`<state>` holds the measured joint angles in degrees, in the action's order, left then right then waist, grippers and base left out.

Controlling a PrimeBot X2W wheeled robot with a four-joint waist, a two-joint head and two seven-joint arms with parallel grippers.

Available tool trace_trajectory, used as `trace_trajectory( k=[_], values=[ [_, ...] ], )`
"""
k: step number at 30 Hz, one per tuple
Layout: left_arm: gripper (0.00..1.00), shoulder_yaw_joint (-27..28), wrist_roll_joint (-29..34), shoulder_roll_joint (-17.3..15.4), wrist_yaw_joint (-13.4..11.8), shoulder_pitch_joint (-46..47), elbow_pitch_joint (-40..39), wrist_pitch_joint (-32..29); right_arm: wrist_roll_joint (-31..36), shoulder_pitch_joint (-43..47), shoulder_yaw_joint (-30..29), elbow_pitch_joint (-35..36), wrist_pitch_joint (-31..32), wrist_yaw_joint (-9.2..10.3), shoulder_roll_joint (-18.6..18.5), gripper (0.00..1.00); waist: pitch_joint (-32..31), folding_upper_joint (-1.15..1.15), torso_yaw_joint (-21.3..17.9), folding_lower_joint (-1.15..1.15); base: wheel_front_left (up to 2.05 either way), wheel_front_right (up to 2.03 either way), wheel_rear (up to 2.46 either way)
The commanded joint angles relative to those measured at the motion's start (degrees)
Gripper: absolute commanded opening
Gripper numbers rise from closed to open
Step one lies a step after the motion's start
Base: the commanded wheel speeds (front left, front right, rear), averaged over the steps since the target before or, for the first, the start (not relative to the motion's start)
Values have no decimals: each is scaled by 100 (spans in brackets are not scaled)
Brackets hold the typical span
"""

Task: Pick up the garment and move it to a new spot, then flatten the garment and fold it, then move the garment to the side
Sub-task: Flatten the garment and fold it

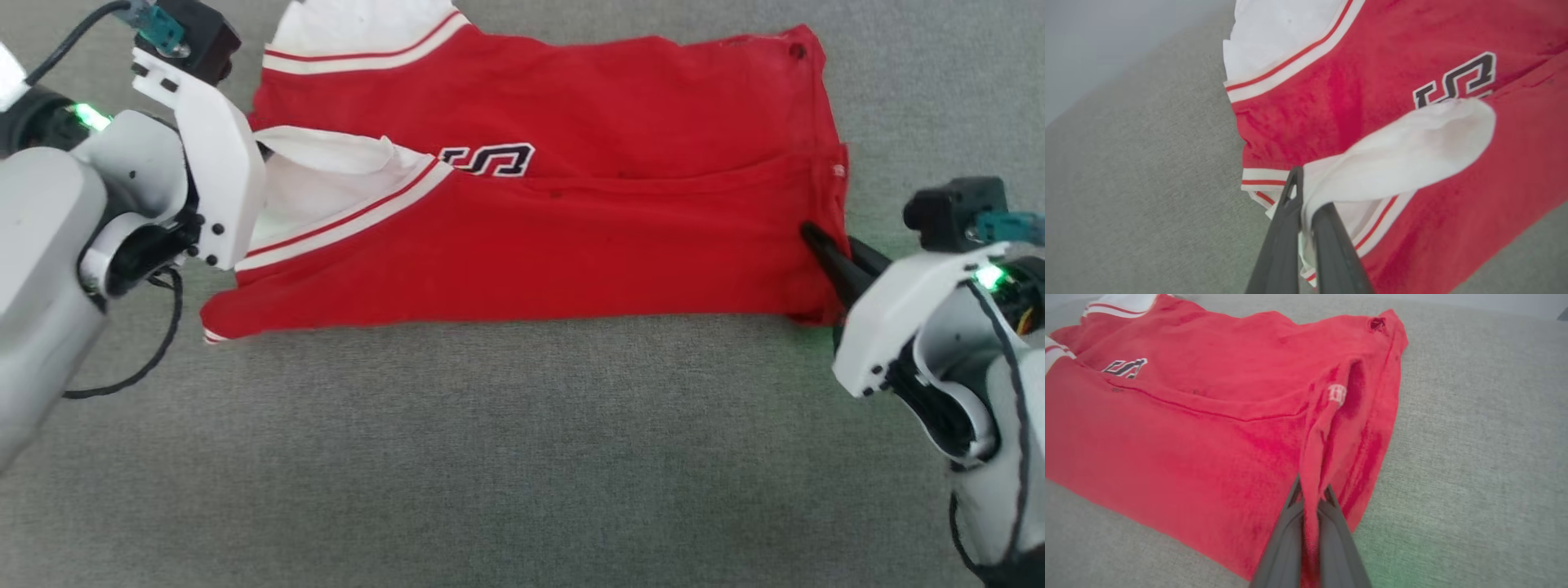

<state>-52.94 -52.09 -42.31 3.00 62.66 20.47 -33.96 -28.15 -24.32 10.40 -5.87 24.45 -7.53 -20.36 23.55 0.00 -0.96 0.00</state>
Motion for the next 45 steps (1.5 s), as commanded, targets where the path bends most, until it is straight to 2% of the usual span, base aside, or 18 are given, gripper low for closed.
trace_trajectory(
  k=[1,7,12,13,15,16,17,18,25,29,35,37,45],
  values=[
    [0,-23,-39,94,58,58,168,-14,100,-100,-6,-80,42,7,63,0,78,0,-56,0,0,0,0],
    [0,-127,-242,554,241,106,1228,-51,337,-399,-50,-600,490,7,362,0,191,0,-112,0,0,0,0],
    [0,-225,-358,819,332,93,1948,-196,390,-515,81,-807,767,7,465,0,242,0,-139,0,0,0,0],
    [13,-214,-401,859,325,119,2076,-204,359,-530,153,-813,812,6,465,0,247,0,-142,0,0,0,0],
    [38,-206,-454,913,330,140,2301,-265,308,-553,220,-815,861,4,443,33,249,0,-147,0,0,0,0],
    [49,-212,-460,934,336,170,2390,-285,317,-576,286,-810,902,4,408,64,244,0,-140,0,0,0,0],
    [76,-205,-485,956,338,200,2468,-319,303,-579,320,-810,922,3,382,100,231,0,-134,0,0,0,0],
    [100,-195,-507,982,337,221,2531,-335,273,-573,281,-835,940,4,385,100,204,0,-127,0,0,0,0],
    [100,-134,-573,1071,300,392,2562,-356,207,-394,90,-541,1129,5,264,100,-109,0,21,0,0,0,0],
    [100,-147,-568,913,212,326,2356,-446,322,-94,-270,-40,1005,5,261,100,-361,0,121,0,0,0,0],
    [100,-63,-759,693,30,48,1901,-615,558,254,-825,537,600,5,473,100,-604,0,161,0,0,0,0],
    [100,-22,-903,620,-94,-146,1648,-710,678,400,-1047,741,435,5,608,100,-694,0,161,0,0,0,0],
    [100,62,-1333,132,-902,-925,476,-1231,1100,905,-1646,1502,-174,4,1180,100,-878,0,11,0,0,0,0]
  ],
)
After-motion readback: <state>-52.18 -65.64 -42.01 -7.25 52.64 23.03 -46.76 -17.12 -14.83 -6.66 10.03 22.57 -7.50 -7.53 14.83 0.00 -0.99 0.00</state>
